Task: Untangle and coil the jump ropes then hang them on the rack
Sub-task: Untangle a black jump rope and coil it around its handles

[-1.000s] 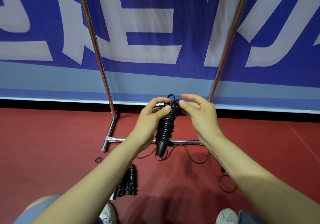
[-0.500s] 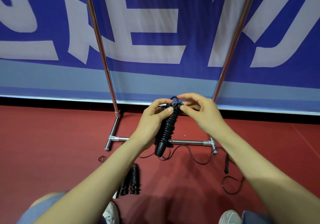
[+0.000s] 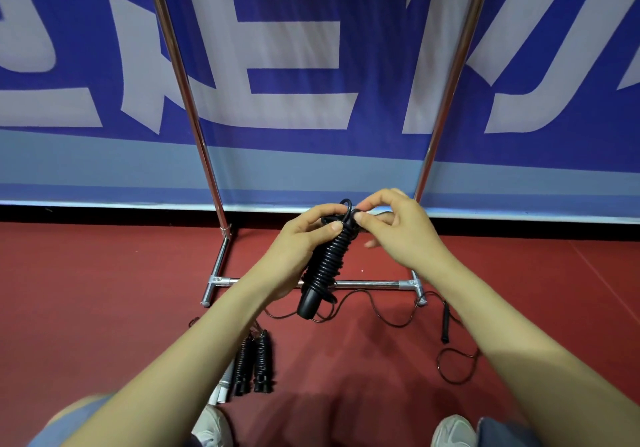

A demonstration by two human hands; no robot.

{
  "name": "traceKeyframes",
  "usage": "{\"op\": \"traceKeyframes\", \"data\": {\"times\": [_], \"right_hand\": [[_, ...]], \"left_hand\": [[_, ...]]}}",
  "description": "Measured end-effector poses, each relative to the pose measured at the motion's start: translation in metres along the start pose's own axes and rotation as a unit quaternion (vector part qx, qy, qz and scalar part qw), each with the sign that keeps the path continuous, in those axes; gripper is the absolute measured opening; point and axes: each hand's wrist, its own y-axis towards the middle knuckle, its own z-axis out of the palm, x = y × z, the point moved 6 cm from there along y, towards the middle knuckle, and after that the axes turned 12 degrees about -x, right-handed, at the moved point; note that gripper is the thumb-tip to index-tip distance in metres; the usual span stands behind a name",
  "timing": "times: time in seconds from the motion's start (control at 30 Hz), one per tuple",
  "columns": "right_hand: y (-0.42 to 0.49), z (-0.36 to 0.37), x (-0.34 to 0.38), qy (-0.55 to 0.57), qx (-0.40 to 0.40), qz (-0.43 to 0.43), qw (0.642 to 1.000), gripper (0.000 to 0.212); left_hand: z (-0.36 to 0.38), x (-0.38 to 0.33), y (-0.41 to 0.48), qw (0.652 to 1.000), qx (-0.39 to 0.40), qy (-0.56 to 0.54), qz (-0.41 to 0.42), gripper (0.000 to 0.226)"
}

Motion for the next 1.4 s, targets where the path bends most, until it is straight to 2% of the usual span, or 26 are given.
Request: {"op": "traceKeyframes", "data": {"times": [0.17,0.23,0.3,0.37,0.43,0.57,0.7,0.83,1.0,1.13,1.27,1.33,1.4], "right_hand": [[-0.007,-0.005,0.011,-0.079,-0.042,-0.115,0.989,0.009],[-0.013,-0.001,0.017,-0.103,-0.040,-0.178,0.978,0.008],[-0.017,0.003,0.023,-0.100,-0.028,-0.208,0.972,0.012],[-0.018,0.006,0.026,-0.078,-0.013,-0.204,0.976,0.012],[-0.018,0.012,0.026,-0.049,-0.007,-0.179,0.983,0.011],[-0.005,0.010,0.017,0.021,-0.023,-0.070,0.997,0.018],[0.002,0.008,0.009,0.073,-0.005,0.001,0.997,0.018],[-0.004,0.007,0.014,0.047,0.027,-0.028,0.998,0.016],[-0.005,-0.002,0.018,0.081,0.004,-0.043,0.996,0.016],[-0.005,-0.006,0.018,0.171,-0.026,-0.002,0.985,0.016],[-0.001,-0.010,0.011,0.204,-0.044,0.056,0.976,0.016],[0.005,-0.014,0.006,0.164,-0.038,0.066,0.984,0.015],[0.009,-0.017,0.003,0.076,-0.049,0.033,0.995,0.011]], "left_hand": [[-0.002,-0.006,0.002,0.992,-0.001,0.110,0.062,0.025],[-0.003,-0.004,0.002,0.993,-0.003,0.103,0.055,0.023],[-0.004,0.001,0.002,0.998,-0.008,0.055,0.014,0.021],[-0.004,0.005,0.001,0.999,-0.023,0.017,-0.015,0.019],[-0.004,0.005,0.002,0.999,-0.044,0.026,-0.005,0.018],[-0.006,0.005,0.002,0.997,-0.078,-0.014,-0.021,0.020],[-0.007,-0.001,0.002,0.996,-0.089,-0.009,0.016,0.025],[-0.006,0.007,0.003,0.995,-0.100,-0.012,-0.006,0.017],[-0.004,0.006,0.004,0.995,-0.100,-0.009,-0.018,0.009],[-0.002,0.006,0.003,0.997,-0.060,0.019,-0.038,0.011],[-0.001,0.007,0.001,0.998,-0.029,0.040,-0.030,0.008],[-0.001,0.007,-0.001,0.998,-0.042,0.052,-0.003,0.008],[0.000,0.006,-0.003,0.995,-0.053,0.083,0.033,0.012]]}}
